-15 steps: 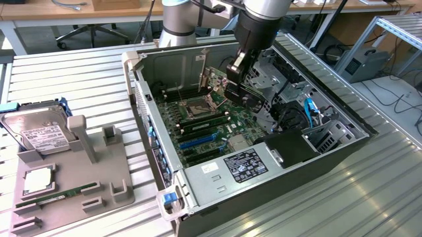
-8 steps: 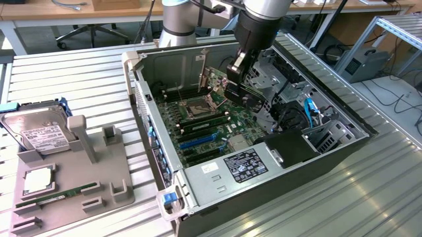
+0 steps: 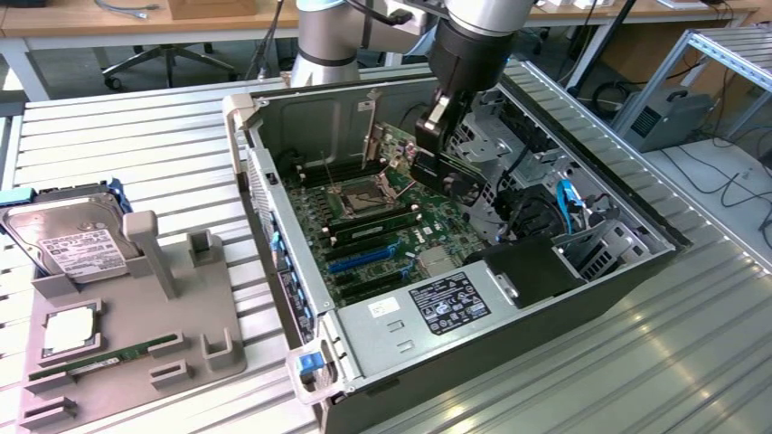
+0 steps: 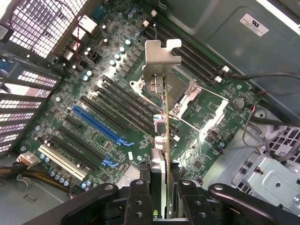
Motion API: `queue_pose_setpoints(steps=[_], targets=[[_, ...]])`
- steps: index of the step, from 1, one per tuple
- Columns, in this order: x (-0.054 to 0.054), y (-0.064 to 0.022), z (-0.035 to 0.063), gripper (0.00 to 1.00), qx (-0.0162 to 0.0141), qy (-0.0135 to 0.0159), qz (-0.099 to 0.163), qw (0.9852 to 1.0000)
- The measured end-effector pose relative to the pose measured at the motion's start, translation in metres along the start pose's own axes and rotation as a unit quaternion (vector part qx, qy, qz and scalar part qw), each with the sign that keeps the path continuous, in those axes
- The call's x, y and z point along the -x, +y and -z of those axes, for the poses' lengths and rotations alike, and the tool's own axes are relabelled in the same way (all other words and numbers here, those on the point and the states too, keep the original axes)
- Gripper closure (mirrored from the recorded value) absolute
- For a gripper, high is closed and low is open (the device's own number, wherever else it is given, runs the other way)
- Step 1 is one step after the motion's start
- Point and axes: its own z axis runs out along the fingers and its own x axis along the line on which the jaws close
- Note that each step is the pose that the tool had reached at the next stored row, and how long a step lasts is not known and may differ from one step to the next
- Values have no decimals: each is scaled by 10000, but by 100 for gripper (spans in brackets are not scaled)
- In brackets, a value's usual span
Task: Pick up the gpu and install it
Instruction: 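Insert the gpu into the slot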
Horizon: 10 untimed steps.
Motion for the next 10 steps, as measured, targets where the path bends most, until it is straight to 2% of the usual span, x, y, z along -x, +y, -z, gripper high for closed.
queue_pose_setpoints(steps=[10], targets=[[0, 0, 0, 73, 2, 3, 79, 10000]])
